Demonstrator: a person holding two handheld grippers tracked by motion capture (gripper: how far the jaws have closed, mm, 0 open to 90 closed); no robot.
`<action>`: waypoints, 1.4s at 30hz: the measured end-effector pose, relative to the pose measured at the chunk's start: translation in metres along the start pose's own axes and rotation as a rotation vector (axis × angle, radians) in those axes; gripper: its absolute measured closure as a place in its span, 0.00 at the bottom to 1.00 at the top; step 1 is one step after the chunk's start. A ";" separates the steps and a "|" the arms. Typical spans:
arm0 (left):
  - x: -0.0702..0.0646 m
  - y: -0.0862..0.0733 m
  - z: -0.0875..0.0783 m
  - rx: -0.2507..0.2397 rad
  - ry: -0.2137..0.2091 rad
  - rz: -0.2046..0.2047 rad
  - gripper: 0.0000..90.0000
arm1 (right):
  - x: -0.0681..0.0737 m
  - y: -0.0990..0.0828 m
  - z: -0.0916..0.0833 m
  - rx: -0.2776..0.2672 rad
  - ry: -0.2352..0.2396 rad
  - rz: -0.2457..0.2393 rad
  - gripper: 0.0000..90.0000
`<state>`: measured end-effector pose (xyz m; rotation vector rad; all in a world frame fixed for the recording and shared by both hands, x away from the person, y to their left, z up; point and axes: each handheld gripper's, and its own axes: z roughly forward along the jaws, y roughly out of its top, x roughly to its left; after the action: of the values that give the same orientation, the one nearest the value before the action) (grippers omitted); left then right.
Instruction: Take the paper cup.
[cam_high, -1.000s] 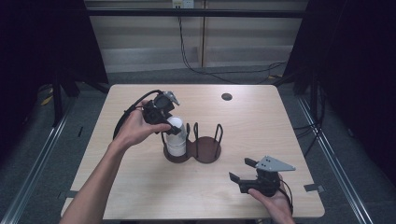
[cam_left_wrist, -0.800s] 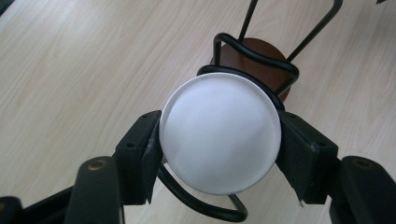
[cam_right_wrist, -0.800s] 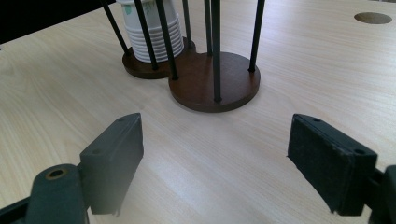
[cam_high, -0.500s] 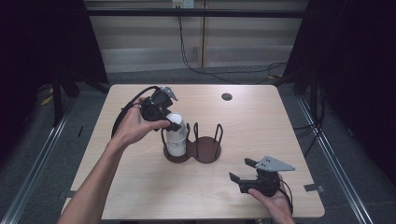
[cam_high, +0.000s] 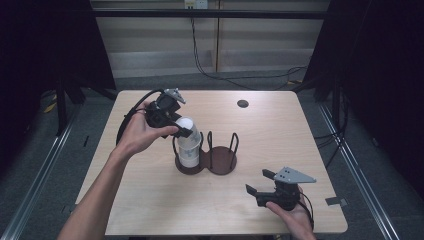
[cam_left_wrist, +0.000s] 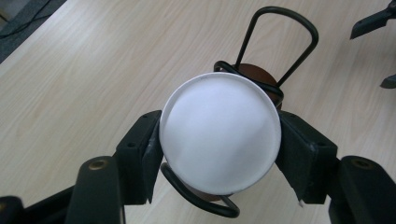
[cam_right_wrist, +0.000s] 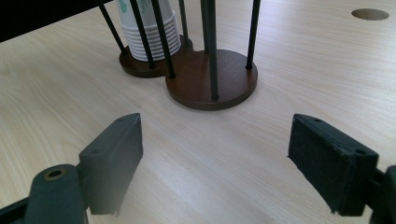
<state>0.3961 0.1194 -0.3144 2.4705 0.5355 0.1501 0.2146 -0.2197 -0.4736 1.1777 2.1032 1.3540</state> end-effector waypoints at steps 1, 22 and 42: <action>0.000 0.000 -0.001 -0.006 0.000 -0.003 0.41 | 0.000 0.000 0.000 0.004 0.000 -0.001 0.19; -0.001 -0.009 -0.033 -0.121 0.019 0.003 0.41 | 0.000 0.000 0.000 0.005 -0.003 0.005 0.19; -0.003 -0.028 -0.049 -0.278 -0.011 -0.051 0.41 | 0.000 0.000 0.001 0.007 -0.009 0.010 0.19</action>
<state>0.3729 0.1651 -0.2907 2.1851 0.5341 0.1773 0.2151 -0.2191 -0.4739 1.1965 2.1006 1.3437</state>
